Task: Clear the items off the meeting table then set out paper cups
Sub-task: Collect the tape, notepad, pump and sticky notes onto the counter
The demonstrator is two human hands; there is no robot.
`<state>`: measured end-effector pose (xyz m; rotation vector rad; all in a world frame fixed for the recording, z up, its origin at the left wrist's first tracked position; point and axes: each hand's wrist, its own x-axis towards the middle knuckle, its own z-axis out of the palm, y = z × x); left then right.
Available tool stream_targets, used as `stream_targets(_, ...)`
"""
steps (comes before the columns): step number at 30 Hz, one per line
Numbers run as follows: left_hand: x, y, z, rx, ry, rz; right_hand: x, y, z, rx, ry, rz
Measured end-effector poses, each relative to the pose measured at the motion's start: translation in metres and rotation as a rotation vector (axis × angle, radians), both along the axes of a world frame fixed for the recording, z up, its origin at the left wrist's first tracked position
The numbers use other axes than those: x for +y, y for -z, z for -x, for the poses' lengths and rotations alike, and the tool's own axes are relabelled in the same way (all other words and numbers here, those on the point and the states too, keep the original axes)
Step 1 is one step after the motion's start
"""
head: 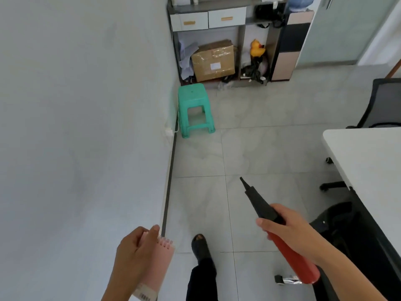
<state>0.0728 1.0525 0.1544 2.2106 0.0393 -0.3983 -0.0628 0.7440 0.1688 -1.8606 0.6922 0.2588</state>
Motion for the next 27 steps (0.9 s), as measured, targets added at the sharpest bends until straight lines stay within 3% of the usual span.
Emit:
stream_targets(7, -0.104, 0.004, -0.191, -0.020, 0.070, 0.011, -0.084, 0.013, -0.155, 0.091, 0.023, -0.008)
stream_targets(16, -0.283, -0.019, -0.402, -0.028, 0.303, 0.016, -0.214, 0.002, -0.310, 0.037, 0.256, 0.019)
stream_targets(20, -0.364, -0.001, -0.476, 0.008, 0.312, 0.009, -0.292, 0.025, -0.377, 0.107, 0.217, 0.004)
stream_targets(27, -0.504, -0.018, -0.611, -0.038, 0.310, -0.023, -0.455, 0.014, -0.531, 0.042, 0.226, 0.022)
